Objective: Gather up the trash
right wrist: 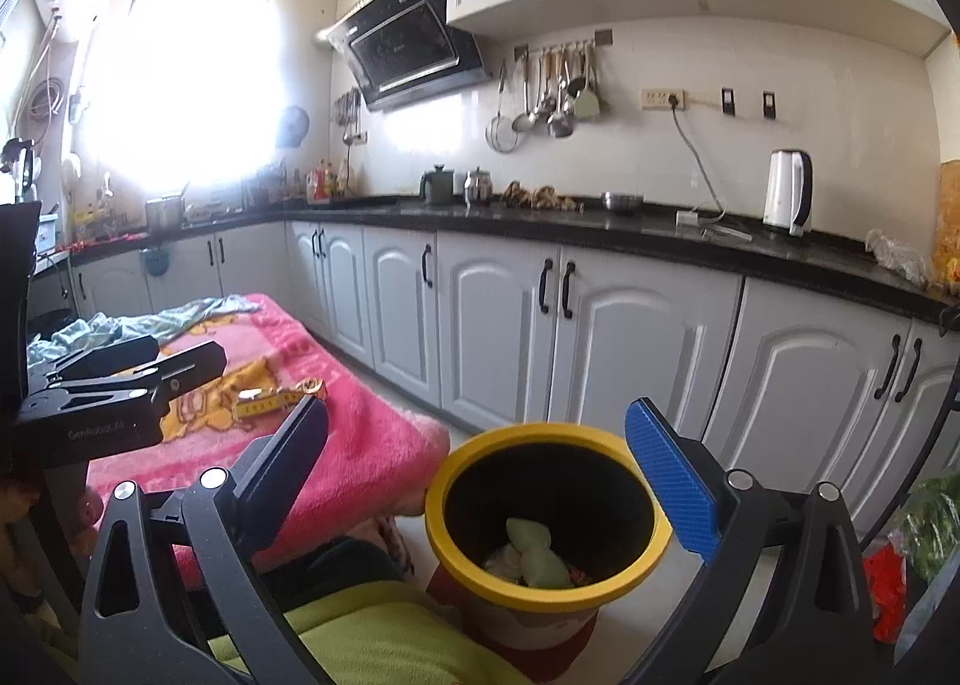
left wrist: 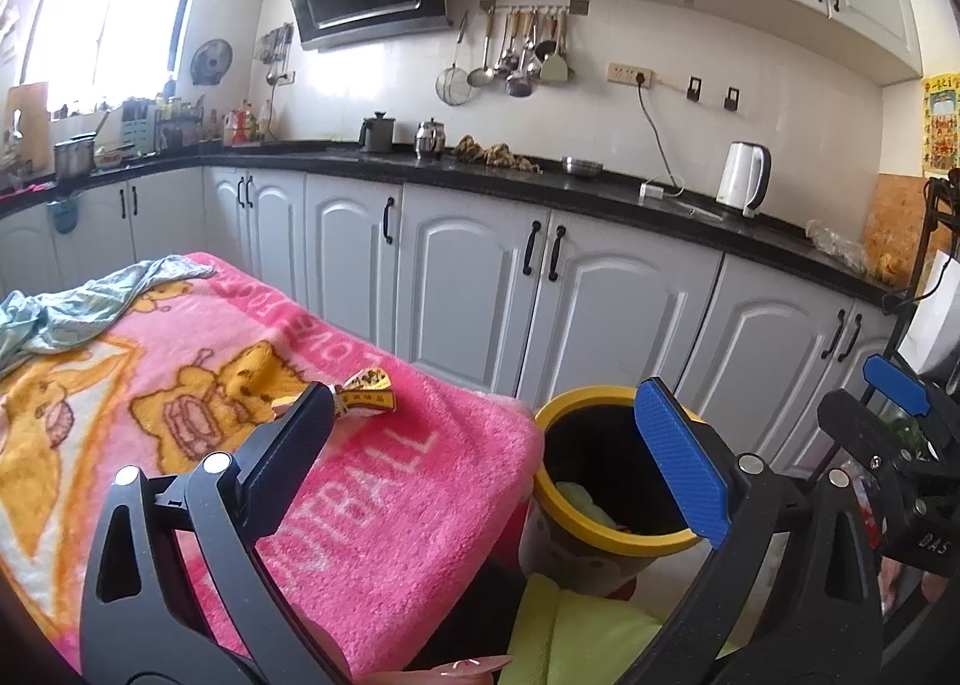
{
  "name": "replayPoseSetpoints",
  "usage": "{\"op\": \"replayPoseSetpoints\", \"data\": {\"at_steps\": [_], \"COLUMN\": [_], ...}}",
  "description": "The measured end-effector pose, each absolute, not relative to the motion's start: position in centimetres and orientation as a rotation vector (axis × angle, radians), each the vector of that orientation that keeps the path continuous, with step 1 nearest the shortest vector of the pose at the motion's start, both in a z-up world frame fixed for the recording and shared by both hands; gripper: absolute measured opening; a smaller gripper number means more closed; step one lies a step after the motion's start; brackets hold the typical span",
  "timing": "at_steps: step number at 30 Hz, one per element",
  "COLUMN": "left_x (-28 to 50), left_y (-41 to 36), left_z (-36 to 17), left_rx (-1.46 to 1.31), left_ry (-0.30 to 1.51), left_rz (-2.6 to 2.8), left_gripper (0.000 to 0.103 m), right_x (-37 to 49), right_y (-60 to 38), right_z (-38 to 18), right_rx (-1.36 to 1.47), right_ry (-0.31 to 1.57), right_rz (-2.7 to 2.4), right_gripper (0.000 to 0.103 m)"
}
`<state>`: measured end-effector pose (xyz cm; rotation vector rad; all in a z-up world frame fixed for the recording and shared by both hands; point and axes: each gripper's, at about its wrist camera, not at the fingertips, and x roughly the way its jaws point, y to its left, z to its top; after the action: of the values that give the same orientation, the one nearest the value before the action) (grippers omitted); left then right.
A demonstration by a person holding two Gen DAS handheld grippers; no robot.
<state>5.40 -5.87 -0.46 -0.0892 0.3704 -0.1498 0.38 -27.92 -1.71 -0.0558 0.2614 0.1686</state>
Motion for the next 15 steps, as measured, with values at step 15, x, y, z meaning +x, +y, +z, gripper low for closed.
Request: {"op": "replayPoseSetpoints", "data": {"at_steps": [15], "left_x": [4.2], "left_y": [-6.4], "left_z": [-0.3], "left_rx": [-0.066], "left_ry": [0.279], "left_rz": [-0.126], "left_gripper": [0.092], "right_x": [-0.9], "right_y": [-27.3], "right_z": [-1.9], "right_rx": [-0.071], "right_ry": [0.168], "right_rz": [0.131], "right_gripper": [0.097]}}
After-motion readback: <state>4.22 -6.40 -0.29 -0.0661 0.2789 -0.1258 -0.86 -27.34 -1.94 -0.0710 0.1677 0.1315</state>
